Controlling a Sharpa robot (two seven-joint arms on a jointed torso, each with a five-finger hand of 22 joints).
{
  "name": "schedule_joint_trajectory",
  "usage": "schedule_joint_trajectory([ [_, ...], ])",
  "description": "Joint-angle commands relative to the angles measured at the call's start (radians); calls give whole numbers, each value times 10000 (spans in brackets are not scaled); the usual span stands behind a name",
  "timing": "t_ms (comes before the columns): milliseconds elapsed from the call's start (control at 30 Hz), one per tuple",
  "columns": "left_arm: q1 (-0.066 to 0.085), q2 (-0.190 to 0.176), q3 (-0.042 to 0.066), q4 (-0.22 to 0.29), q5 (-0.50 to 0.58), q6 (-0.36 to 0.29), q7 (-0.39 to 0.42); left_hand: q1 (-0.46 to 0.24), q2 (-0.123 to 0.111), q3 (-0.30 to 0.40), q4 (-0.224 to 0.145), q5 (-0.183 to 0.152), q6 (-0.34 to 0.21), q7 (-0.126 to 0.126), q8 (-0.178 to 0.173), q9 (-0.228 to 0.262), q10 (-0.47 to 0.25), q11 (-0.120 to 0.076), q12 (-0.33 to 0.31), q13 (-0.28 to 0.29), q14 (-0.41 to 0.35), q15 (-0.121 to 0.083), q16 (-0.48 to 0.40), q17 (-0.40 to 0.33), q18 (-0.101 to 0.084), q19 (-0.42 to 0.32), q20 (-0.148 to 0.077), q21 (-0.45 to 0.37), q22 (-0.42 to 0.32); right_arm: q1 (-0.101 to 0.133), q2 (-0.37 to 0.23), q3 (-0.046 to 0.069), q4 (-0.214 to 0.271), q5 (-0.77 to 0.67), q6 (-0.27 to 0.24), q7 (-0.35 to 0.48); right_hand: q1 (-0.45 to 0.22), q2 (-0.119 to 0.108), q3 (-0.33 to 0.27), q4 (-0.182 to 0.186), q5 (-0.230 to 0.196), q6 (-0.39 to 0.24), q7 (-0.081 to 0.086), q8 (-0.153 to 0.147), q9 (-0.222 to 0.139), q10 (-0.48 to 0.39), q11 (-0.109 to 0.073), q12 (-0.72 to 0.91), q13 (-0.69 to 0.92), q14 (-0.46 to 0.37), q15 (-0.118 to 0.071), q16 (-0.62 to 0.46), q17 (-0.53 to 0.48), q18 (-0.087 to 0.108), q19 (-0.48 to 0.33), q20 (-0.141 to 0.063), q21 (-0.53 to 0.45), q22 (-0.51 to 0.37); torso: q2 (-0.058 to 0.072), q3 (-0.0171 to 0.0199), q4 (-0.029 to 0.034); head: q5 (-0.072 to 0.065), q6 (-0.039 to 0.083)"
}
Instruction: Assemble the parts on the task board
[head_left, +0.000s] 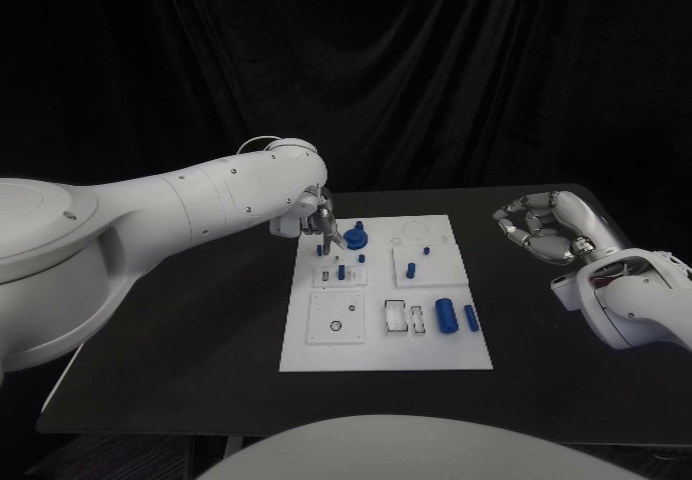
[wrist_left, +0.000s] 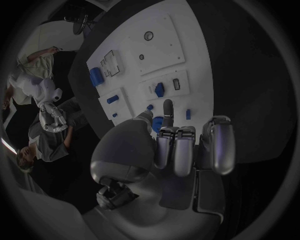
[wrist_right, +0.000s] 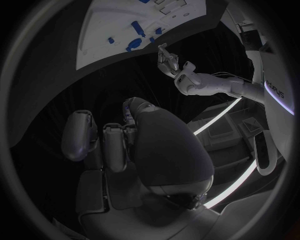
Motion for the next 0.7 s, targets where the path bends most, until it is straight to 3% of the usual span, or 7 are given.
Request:
schedule_joint_trajectory([
  [33,-140,203,7,-320,639,755,-70,-48,-40,-56,-69,-39,114,8,-69,-36,1058,50,36,2634,1021,67,27,2635,-32,-1,61,-19,1974,-15,18,8,36,-20,2,-143,-35,-67,25,18,36,-57,32,56,-17,-21,-5,-20,465,548,-20,-20,1540,75,-33,2,11,1602,33,-8,-13,29,-1],
  [333,-491,556,8,-788,681,843,13,-14,-57,-99,-131,36,-43,81,-296,-202,1058,98,36,2634,1021,96,27,2635,-8,-65,82,-126,1941,-14,54,8,45,-20,4,-146,-52,-58,30,29,37,-54,29,62,-18,-33,-7,-25,449,545,-19,-28,1533,78,-38,4,-3,1598,52,-15,-13,56,-1],
  [433,-612,632,8,-913,685,838,39,-5,-38,-111,-156,200,-98,118,-404,-287,1058,132,36,2634,1021,127,27,2635,3,-96,106,-175,1926,-14,48,8,58,-20,-4,-147,-54,-57,30,31,37,-55,29,62,-18,-31,-7,-24,451,545,-19,-27,1533,79,-38,4,-5,1597,42,-12,-10,32,-1],
  [567,-686,675,9,-980,686,772,35,47,-14,-103,-216,493,-160,154,-528,-382,1058,170,36,2634,1021,163,27,2635,9,-116,140,-198,1918,-13,35,8,66,-20,-10,-152,-59,-55,30,35,37,-55,29,63,-18,-26,-6,-21,457,546,-18,-25,1535,79,-40,4,-9,1596,45,-12,-9,31,-1],
  [700,-723,689,9,-993,686,629,103,78,-22,-102,-252,549,-247,185,-586,-401,1058,191,36,2634,1021,180,27,2635,15,-134,154,-226,1909,-13,30,8,71,-20,-13,-152,-72,-50,31,45,38,-56,30,64,-19,-32,-6,-24,450,548,-18,-20,1539,80,-41,5,-12,1595,44,-15,-1,34,-1],
])
